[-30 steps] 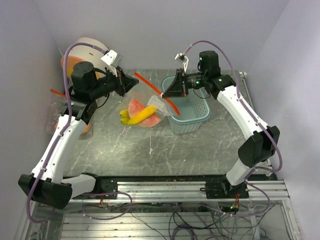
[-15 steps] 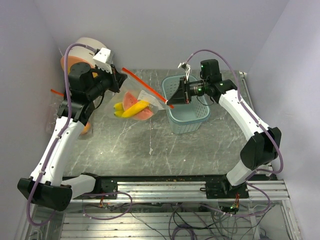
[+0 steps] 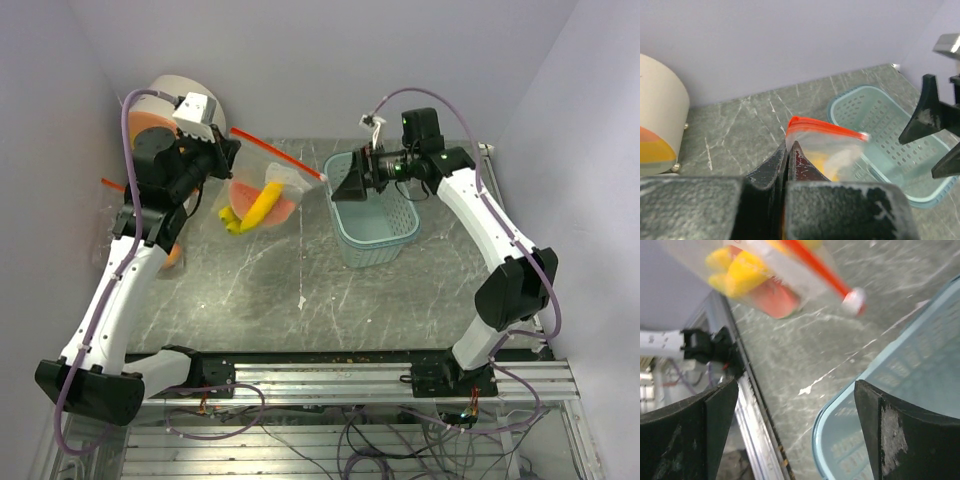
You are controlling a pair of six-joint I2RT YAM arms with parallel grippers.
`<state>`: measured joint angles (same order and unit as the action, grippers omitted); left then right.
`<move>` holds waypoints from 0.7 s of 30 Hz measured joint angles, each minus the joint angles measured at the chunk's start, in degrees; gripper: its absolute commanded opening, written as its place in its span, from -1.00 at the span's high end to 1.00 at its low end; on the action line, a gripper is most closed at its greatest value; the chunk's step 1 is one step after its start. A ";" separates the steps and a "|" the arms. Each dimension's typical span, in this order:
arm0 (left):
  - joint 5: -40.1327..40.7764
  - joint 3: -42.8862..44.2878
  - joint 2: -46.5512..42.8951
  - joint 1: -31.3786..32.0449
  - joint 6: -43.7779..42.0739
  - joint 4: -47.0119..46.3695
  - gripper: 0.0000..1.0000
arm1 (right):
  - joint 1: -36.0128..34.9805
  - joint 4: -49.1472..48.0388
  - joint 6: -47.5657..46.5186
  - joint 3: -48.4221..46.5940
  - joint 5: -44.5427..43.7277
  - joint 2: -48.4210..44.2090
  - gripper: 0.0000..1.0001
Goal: Place the food in the zip-top bag and seal the zipper
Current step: Place the zipper food storage bag at the center of the board, then reset both arms
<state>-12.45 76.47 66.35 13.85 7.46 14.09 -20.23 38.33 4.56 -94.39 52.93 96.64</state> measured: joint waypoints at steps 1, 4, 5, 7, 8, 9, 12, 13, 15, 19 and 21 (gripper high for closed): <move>1.07 -0.92 -0.28 -0.15 0.61 -1.33 0.86 | 0.04 0.39 0.48 -2.01 -1.97 0.70 -1.00; 4.81 -3.96 -0.72 -0.26 2.86 -4.39 0.86 | 0.26 1.07 2.27 -6.95 -8.07 1.68 -1.00; 6.58 -5.16 -0.70 -0.28 3.72 -5.35 0.86 | 0.37 1.25 2.91 -8.20 -10.47 1.75 -1.00; 10.10 -7.04 -0.35 -0.33 5.22 -6.25 0.86 | 0.70 1.73 4.00 -9.97 -15.02 1.75 -1.00; 11.89 -7.72 -0.09 -0.35 5.95 -6.56 0.86 | 0.85 1.90 4.44 -10.34 -16.59 1.75 -1.00; 13.42 -8.33 0.22 -0.37 6.60 -6.95 0.82 | 1.07 2.10 4.85 -10.49 -18.27 1.75 -1.00; 17.88 -11.80 1.03 -0.52 8.96 -8.81 -0.43 | 1.73 3.19 5.99 -10.29 -22.73 1.84 -1.00; 18.95 -12.83 1.36 -0.57 9.25 -8.87 -0.77 | 1.84 3.37 6.19 -10.10 -23.76 1.84 -1.00; 21.00 -14.67 2.36 -0.70 11.28 -8.50 -0.99 | 1.90 3.45 6.95 -9.62 -26.36 1.81 -1.00; 22.97 -15.13 3.98 -1.22 12.15 -6.10 -0.99 | 1.95 4.15 7.65 -9.07 -29.77 1.84 -1.00; 23.39 -13.77 3.93 -1.31 11.58 -4.46 -0.99 | 1.97 4.66 7.87 -9.05 -31.23 1.84 -1.00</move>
<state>10.94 62.70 70.28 12.53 19.05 9.63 -18.26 42.98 12.43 -103.44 21.69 98.48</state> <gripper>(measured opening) 0.992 0.999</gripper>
